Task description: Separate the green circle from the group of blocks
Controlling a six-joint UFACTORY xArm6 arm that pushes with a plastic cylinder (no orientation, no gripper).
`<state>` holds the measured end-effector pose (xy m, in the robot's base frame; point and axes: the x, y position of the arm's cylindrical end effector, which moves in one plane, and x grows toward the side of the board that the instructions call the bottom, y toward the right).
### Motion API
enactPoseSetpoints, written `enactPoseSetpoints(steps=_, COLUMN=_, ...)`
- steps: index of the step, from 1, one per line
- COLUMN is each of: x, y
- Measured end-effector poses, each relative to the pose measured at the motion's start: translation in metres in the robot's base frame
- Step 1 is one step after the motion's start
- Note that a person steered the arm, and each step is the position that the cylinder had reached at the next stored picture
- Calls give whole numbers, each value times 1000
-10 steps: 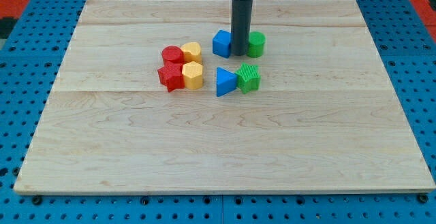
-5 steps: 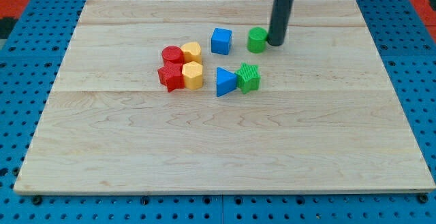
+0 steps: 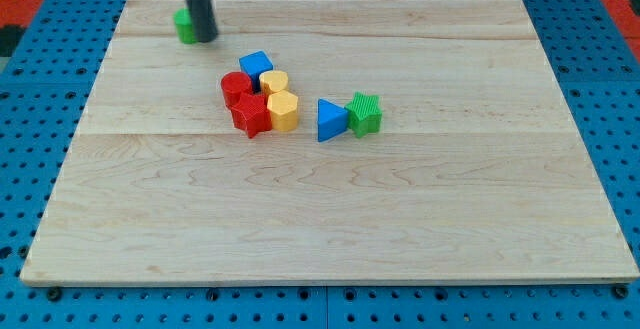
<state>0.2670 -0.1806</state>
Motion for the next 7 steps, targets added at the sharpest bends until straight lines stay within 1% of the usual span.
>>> enactPoseSetpoints(steps=1, x=-10, y=-38)
enactPoseSetpoints(steps=2, x=1, y=-29)
enactPoseSetpoints(steps=3, x=14, y=-85)
enactPoseSetpoints(steps=4, x=11, y=-124)
enactPoseSetpoints(steps=5, x=1, y=-124)
enactPoseSetpoints(steps=6, x=-28, y=-123)
enactPoseSetpoints(steps=7, x=-42, y=-115)
